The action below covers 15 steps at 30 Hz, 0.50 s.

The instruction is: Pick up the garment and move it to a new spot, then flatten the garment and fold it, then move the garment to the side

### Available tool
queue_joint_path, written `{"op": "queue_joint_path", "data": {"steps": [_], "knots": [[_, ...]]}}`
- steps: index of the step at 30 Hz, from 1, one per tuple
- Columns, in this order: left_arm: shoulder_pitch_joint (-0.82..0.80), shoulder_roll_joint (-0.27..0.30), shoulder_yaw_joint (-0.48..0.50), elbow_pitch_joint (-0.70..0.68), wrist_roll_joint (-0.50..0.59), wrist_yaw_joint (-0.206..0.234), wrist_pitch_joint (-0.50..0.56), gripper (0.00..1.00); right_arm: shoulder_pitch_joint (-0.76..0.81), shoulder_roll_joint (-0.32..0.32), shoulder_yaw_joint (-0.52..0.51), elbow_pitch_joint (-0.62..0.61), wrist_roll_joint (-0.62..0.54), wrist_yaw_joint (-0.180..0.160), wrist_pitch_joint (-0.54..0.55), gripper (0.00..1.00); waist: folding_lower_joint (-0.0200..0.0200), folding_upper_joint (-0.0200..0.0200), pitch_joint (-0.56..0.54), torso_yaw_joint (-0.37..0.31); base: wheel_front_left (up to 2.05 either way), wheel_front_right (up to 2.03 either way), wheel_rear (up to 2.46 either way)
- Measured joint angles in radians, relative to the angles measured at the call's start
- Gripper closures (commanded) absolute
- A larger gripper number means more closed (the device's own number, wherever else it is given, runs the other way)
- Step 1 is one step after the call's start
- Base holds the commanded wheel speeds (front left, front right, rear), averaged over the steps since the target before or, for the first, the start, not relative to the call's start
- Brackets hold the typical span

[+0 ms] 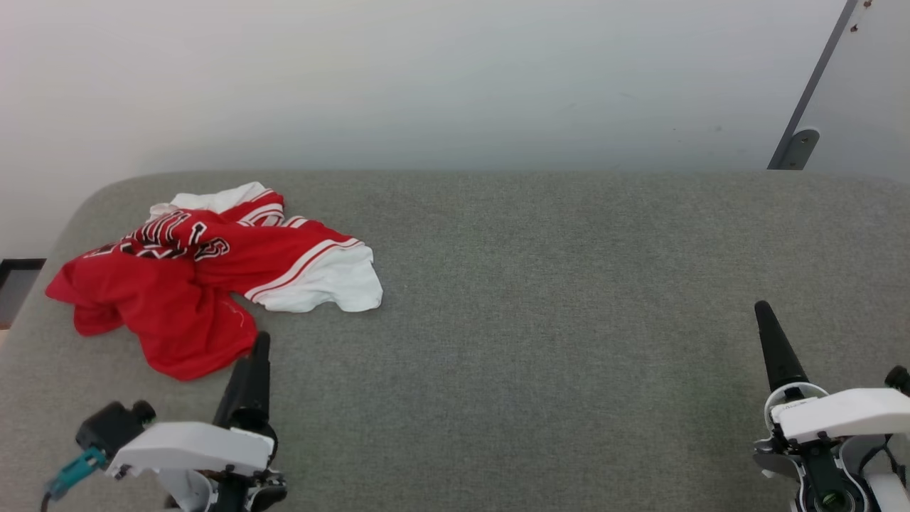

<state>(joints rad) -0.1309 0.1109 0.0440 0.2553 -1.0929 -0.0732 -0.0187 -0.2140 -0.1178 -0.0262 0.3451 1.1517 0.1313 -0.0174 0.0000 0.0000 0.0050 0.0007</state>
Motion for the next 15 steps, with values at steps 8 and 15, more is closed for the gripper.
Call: {"op": "queue_joint_path", "data": {"steps": [8, 15], "knots": [[-0.008, 0.031, -0.035, -0.007, 0.172, 0.021, -0.027, 0.0, -0.027, -0.016, 0.023, 0.001, -0.192, 0.0, -0.027, 0.0, 0.0, 0.0, 0.0, 0.0, 0.0, 0.0, 0.0], [-0.01, 0.056, -0.062, -0.003, 0.286, 0.04, -0.052, 0.0, -0.049, -0.027, 0.039, 0.015, -0.352, 0.0, -0.053, 0.0, 0.0, 0.0, -0.001, 0.0, 0.0, 0.0, 0.0]]}}
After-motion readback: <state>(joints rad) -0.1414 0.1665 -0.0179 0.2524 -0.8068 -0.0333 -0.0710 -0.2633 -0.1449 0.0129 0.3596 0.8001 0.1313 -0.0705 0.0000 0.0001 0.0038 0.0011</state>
